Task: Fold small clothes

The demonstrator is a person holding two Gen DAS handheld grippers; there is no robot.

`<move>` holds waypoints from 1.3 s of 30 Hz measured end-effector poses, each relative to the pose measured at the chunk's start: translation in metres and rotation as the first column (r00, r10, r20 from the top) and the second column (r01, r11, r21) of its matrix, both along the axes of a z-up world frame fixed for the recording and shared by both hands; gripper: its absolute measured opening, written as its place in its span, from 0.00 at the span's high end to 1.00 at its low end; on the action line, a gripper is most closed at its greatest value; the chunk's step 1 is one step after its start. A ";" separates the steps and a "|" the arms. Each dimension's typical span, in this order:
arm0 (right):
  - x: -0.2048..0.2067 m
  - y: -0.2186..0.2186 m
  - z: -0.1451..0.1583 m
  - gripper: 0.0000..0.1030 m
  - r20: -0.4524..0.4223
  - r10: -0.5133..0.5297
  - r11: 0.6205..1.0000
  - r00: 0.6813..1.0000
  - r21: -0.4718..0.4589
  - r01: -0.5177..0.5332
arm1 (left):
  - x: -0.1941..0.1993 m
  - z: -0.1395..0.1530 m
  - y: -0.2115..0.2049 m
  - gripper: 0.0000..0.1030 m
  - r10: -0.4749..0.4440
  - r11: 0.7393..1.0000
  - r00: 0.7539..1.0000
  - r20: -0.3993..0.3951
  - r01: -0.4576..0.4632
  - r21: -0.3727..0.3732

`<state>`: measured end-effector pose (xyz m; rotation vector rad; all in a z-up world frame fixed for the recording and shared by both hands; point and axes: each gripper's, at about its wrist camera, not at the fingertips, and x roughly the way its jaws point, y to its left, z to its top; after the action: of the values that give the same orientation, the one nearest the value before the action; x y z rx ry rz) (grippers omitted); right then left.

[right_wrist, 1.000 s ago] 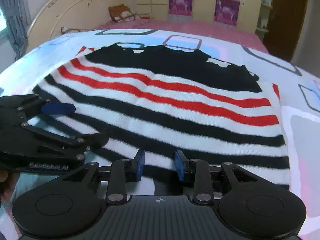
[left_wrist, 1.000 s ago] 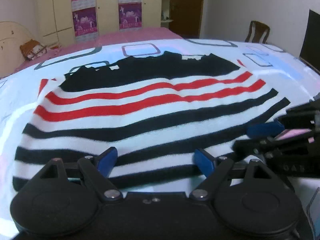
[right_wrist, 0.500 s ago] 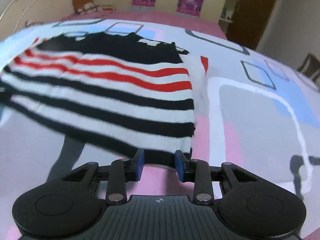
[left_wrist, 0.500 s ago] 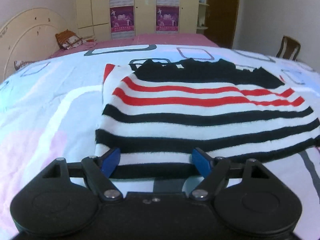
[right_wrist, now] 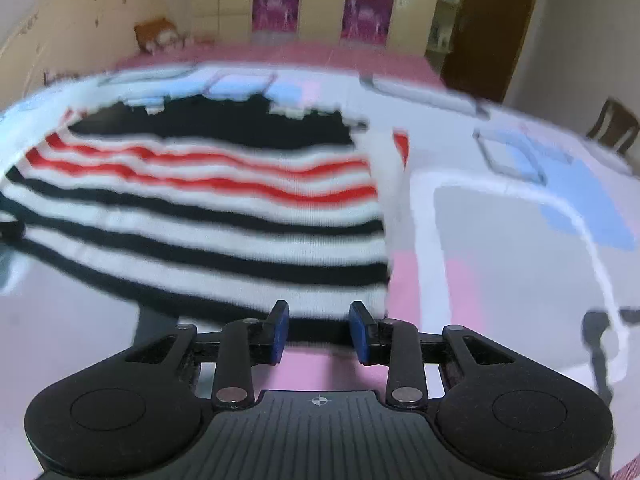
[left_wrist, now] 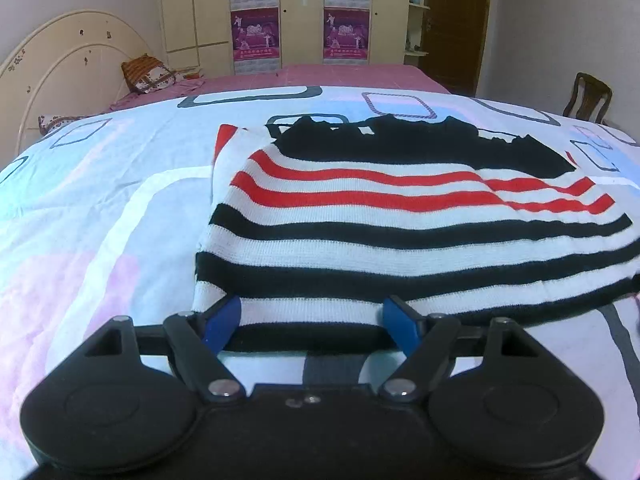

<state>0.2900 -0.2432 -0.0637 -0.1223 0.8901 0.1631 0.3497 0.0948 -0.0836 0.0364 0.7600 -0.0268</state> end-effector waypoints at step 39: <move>0.001 -0.012 0.025 0.95 0.052 -0.081 0.956 0.995 0.286 0.063 | -0.039 -0.014 0.056 0.26 0.379 0.690 0.923 -0.066 -0.329 -0.644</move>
<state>0.2905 -0.2552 -0.0389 0.1723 0.7981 0.2162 0.3105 0.1509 -0.0971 -0.7790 0.6391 0.0843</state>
